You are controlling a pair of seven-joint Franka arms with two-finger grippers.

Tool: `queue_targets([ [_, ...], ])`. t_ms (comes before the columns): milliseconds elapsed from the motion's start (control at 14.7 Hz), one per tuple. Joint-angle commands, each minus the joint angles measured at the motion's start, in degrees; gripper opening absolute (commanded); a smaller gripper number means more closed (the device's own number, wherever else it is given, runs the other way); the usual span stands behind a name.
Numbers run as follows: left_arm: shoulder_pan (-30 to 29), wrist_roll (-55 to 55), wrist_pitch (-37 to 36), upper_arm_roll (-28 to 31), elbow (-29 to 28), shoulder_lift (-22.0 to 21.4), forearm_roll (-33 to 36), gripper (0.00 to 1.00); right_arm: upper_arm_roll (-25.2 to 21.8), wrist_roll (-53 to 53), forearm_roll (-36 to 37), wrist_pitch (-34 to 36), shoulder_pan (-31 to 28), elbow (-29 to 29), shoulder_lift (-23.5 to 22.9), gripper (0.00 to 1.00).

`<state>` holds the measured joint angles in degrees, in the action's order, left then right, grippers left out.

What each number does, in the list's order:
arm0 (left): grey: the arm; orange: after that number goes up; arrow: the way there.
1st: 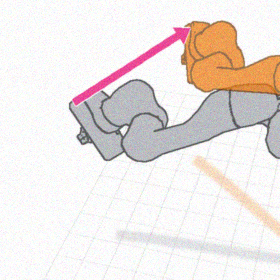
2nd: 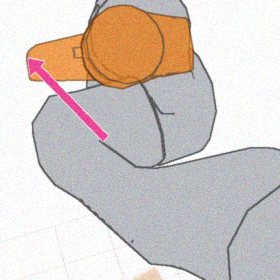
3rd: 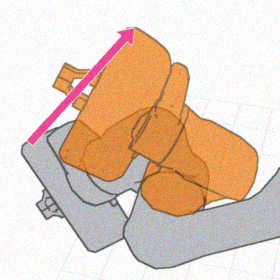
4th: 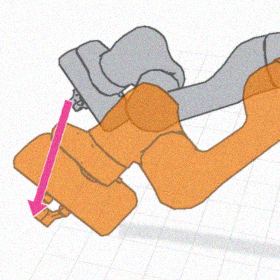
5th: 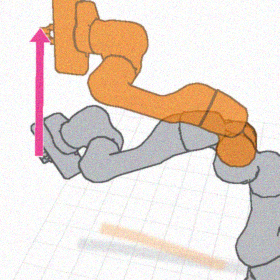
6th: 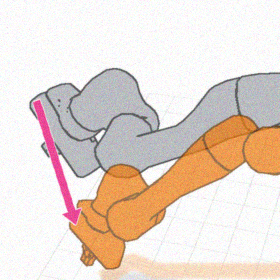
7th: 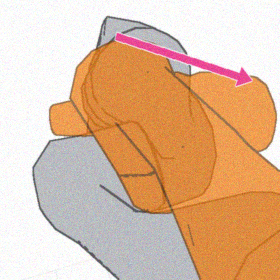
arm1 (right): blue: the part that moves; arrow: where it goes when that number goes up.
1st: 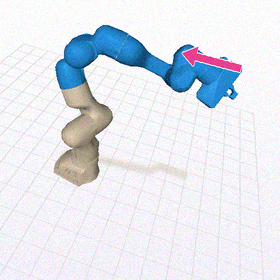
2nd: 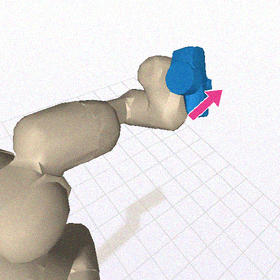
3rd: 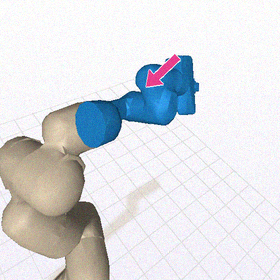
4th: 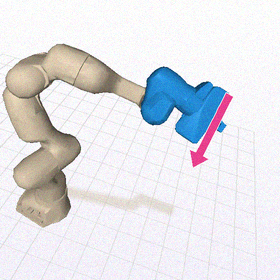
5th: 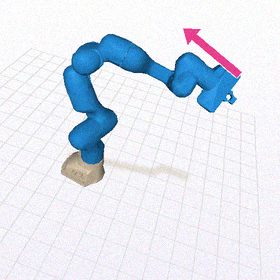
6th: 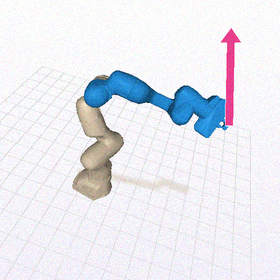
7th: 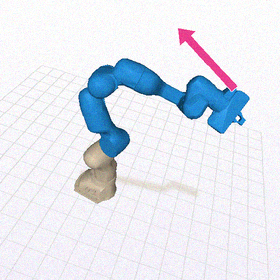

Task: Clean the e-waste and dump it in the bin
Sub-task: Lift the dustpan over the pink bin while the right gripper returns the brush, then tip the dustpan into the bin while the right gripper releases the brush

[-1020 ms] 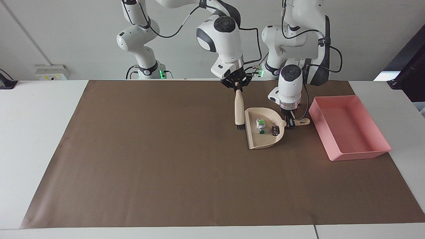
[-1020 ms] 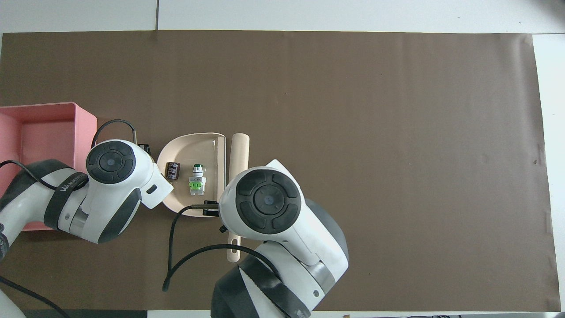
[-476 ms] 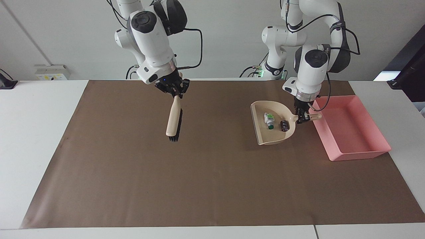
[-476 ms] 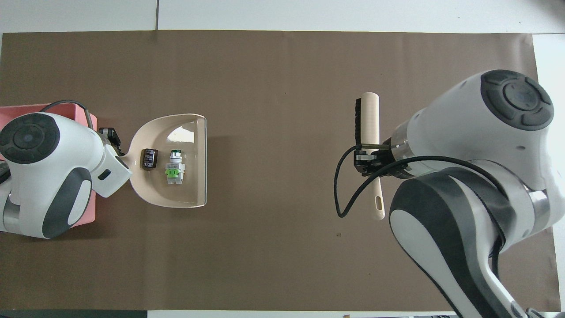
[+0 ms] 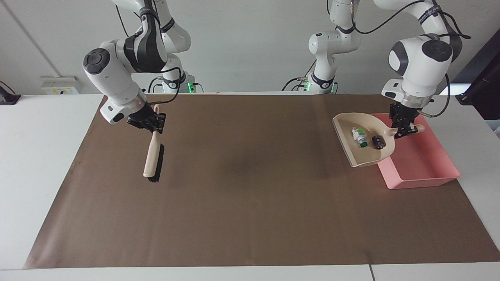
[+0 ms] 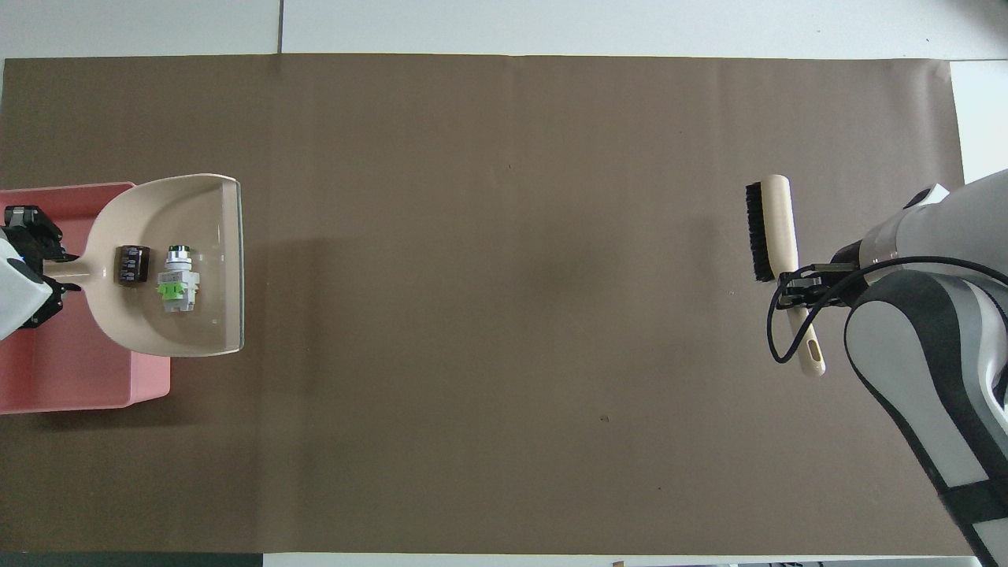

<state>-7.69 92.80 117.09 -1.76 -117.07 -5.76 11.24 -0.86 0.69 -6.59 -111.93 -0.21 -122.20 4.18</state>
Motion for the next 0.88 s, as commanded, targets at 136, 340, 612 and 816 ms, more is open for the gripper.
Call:
queue_targets([
  [136, -10.22, 9.41, -7.13, -0.35, 11.15, 5.05, -1.23, 0.0, 1.04, 7.66, 1.23, -13.38, -6.11, -12.08, 2.94, 0.0],
  [340, -14.53, 14.23, -4.44, 0.27, 11.69, 6.29, 3.15, 0.0, 1.04, 9.59, 1.23, -17.95, -7.6, -16.12, 2.94, 0.0],
  [612, -14.81, 13.73, -0.56, 0.27, 10.82, 7.7, 10.96, 0.0, 0.95, 10.39, 2.37, -20.7, -7.96, -17.19, 1.71, 0.0],
  [816, -13.75, 9.09, 3.74, 0.18, 6.52, 7.35, 20.37, 0.0, 0.95, 10.47, 3.25, -20.7, -8.4, -17.28, 1.71, 0.0],
])
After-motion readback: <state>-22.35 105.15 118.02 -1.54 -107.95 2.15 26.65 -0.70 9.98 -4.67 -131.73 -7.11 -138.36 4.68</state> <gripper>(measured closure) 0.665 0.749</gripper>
